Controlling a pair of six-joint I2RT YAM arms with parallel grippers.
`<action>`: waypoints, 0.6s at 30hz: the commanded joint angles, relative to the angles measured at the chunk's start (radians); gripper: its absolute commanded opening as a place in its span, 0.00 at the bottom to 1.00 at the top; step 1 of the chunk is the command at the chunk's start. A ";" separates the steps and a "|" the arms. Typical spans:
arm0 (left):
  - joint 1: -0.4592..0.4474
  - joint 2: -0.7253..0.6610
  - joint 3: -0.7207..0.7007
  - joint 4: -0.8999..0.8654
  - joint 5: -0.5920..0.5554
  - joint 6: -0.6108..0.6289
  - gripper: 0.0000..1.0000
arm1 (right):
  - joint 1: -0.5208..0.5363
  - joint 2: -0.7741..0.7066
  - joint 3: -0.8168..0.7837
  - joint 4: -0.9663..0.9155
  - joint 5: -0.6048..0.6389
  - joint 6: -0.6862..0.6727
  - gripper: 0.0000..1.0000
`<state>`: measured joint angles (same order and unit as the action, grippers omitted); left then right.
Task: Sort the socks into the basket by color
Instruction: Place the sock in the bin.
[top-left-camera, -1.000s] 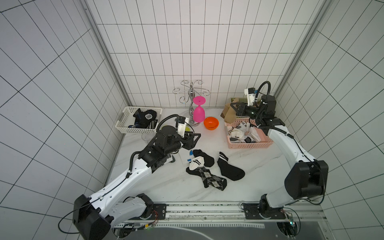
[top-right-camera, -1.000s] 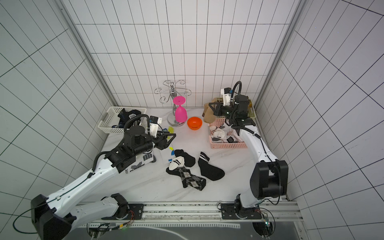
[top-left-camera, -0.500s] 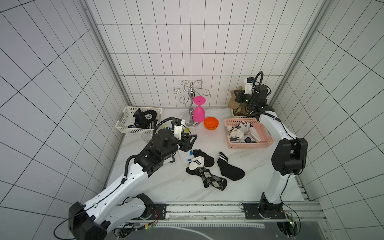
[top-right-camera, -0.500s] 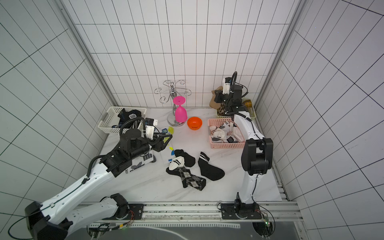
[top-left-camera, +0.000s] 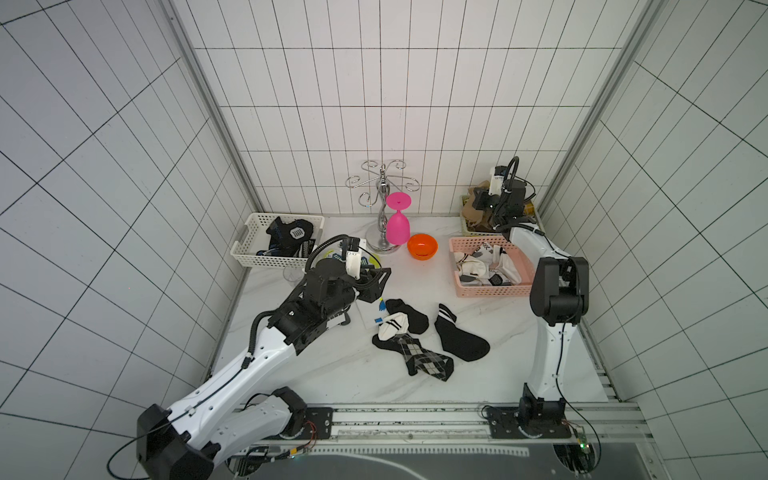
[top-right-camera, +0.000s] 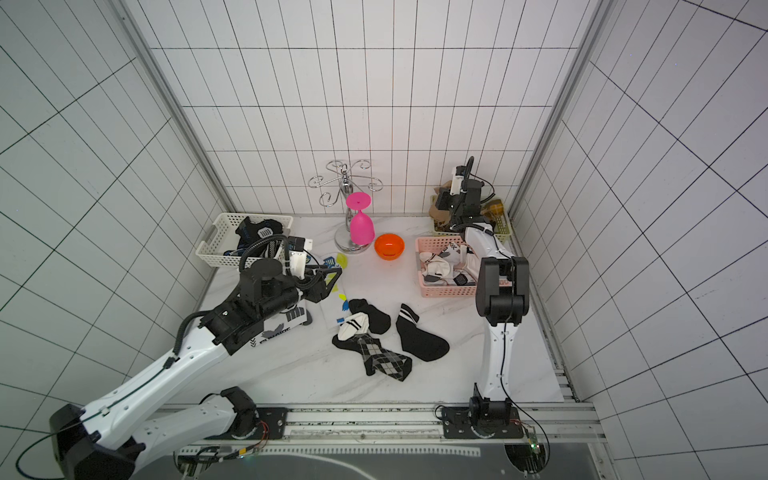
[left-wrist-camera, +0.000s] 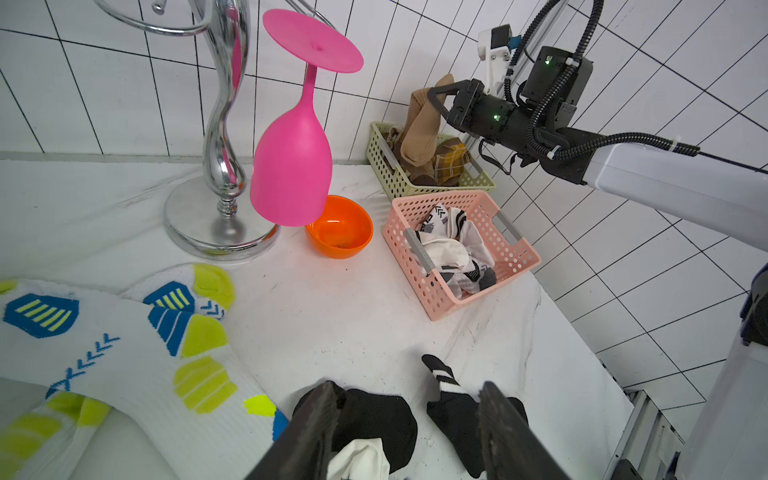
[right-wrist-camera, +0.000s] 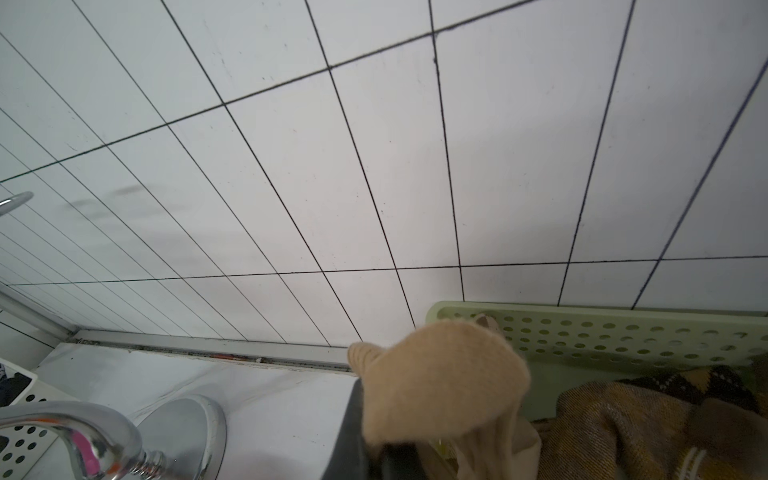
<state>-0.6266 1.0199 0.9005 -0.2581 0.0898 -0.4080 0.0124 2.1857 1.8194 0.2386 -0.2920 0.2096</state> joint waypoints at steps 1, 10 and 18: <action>0.006 0.028 0.014 0.007 -0.016 0.002 0.57 | -0.026 0.035 0.154 0.049 -0.006 0.005 0.00; 0.011 0.068 0.034 0.013 -0.005 0.003 0.57 | -0.055 0.092 0.180 0.045 -0.042 0.030 0.00; 0.011 0.069 0.025 0.016 -0.008 -0.010 0.57 | -0.077 0.147 0.226 0.036 -0.068 0.051 0.00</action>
<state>-0.6197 1.0863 0.9012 -0.2581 0.0898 -0.4095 -0.0483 2.2986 1.9259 0.2596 -0.3378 0.2523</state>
